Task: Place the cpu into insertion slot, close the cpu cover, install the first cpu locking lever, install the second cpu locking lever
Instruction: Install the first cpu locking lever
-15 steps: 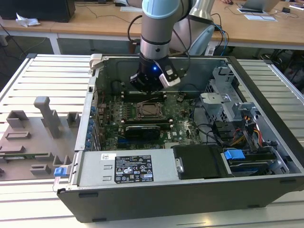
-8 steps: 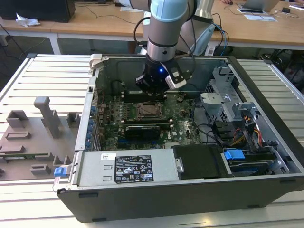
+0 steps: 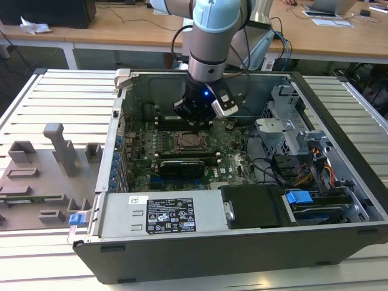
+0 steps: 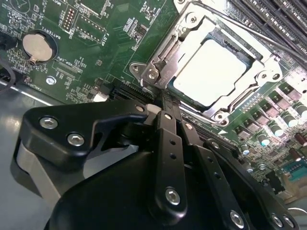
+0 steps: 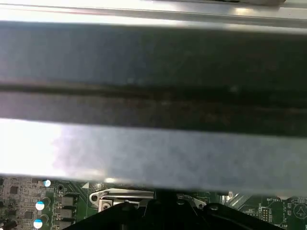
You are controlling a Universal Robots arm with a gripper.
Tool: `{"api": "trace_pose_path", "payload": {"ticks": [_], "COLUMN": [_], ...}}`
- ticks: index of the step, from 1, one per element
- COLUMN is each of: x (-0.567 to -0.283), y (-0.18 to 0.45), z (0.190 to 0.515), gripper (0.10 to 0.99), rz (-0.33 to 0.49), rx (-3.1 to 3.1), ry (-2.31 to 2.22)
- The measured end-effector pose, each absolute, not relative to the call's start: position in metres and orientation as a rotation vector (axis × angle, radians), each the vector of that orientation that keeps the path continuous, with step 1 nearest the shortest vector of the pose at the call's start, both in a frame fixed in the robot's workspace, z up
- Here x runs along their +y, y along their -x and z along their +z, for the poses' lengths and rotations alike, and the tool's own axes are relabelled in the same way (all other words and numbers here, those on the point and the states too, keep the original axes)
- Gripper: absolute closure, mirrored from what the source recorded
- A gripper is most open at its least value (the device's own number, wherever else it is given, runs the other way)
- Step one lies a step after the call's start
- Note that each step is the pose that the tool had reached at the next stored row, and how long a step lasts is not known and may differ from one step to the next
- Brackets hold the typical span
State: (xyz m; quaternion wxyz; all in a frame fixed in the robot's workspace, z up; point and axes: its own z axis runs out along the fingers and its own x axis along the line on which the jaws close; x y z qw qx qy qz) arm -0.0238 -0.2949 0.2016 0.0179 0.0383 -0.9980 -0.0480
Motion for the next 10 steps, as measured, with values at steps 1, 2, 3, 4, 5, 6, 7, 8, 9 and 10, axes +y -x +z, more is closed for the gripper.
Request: {"api": "trace_pose_path", "payload": {"ticks": [1, 2, 3, 4, 5, 6, 7, 8, 9, 10], "x": [-0.295, -0.295, -0.295, -0.295, -0.295, -0.295, -0.295, -0.295, -0.295, -0.295], "y": [0.023, 0.022, 0.021, 0.020, 0.020, 0.020, 0.020, 0.020, 0.020, 0.020], "z": [0.201, 0.200, 0.200, 0.200, 0.200, 0.201, 0.202, 0.205, 0.208, 0.211], "gripper": [0.980, 0.980, 0.980, 0.980, 0.980, 0.980, 0.980, 0.980, 0.980, 0.980], "rz": [-0.149, -0.148, -0.148, -0.148, -0.149, -0.149, -0.150, -0.148, -0.146, -0.144], "rx": [-3.099, -3.099, -3.099, -3.099, -3.099, -3.099, -3.101, -3.100, -3.099, -3.099], "ry": [-0.119, -0.119, -0.118, -0.119, -0.119, -0.119, -0.119, -0.119, -0.119, -0.119]}}
